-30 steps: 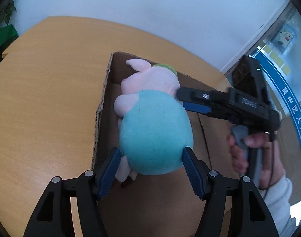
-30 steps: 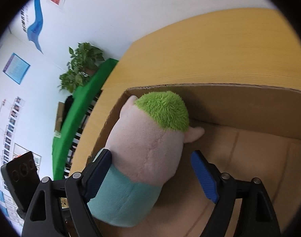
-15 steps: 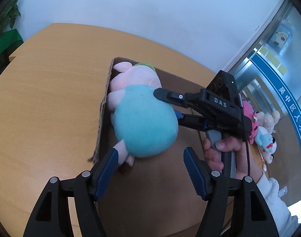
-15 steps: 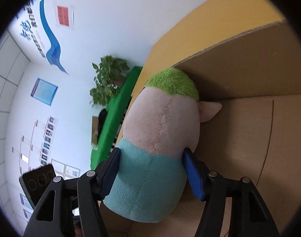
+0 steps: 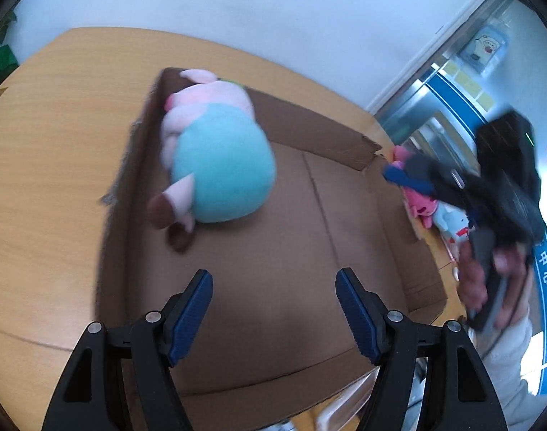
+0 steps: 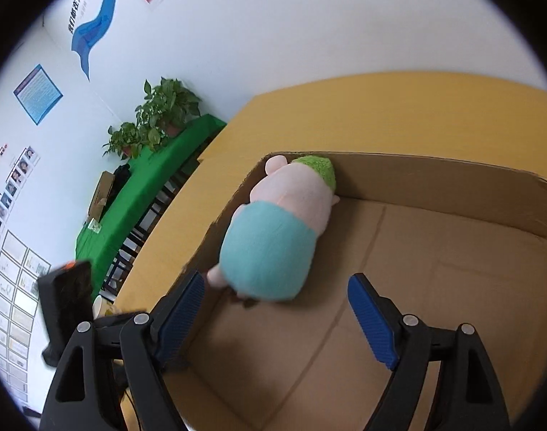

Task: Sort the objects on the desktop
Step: 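Withdraw both grippers from the box toward the items on the table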

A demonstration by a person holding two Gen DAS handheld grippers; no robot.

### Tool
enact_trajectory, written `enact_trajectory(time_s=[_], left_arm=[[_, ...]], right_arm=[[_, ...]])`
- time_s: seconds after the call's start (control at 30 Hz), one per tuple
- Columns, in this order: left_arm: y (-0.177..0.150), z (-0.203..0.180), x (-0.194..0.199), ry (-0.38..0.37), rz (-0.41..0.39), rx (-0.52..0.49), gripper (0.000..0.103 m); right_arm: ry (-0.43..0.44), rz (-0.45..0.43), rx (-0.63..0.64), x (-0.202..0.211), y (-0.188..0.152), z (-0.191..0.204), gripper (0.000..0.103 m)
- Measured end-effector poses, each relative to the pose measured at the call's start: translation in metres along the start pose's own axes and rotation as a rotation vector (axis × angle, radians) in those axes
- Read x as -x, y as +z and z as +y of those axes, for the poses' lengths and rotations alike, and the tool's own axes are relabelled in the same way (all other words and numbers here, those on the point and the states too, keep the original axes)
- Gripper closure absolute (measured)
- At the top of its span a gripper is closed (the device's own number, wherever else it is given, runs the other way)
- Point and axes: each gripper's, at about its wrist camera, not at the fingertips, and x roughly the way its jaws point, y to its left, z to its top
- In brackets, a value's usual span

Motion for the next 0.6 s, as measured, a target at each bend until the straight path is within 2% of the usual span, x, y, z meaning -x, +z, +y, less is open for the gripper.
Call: enact_trajectory(time_s=[0.1,0.23,0.33,0.4,0.47,0.53,0.6], left_arm=[[0.022,-0.021,-0.025,-0.030,0.038,-0.027,0.034],[0.045,-0.030,-0.072,-0.051,0.118,-0.002,0.034],[0.053,-0.025,-0.097,0.047,0.135,0.037,0.034],[0.056,-0.017,-0.106,0.044,0.152,0.110,0.034],[0.057,-0.010,-0.106,0.051,0.140,0.165,0.034],[0.056,-0.007,-0.104,0.101,0.124,0.170,0.034],[0.056,0.001,-0.101,0.139,0.113,0.187,0.034]], right_arm=[[-0.081,-0.041,-0.025,0.037,-0.033,-0.005,0.020],[-0.178,-0.028,-0.080,0.059,-0.086,-0.025,0.020],[-0.219,-0.005,-0.142,0.066,-0.128,-0.049,0.020],[-0.251,0.007,-0.159,0.066,-0.143,-0.055,0.020],[-0.276,0.011,-0.137,0.065,-0.153,-0.055,0.021],[-0.295,0.009,-0.092,0.060,-0.154,-0.050,0.021],[-0.350,0.014,-0.060,0.056,-0.154,-0.048,0.021]])
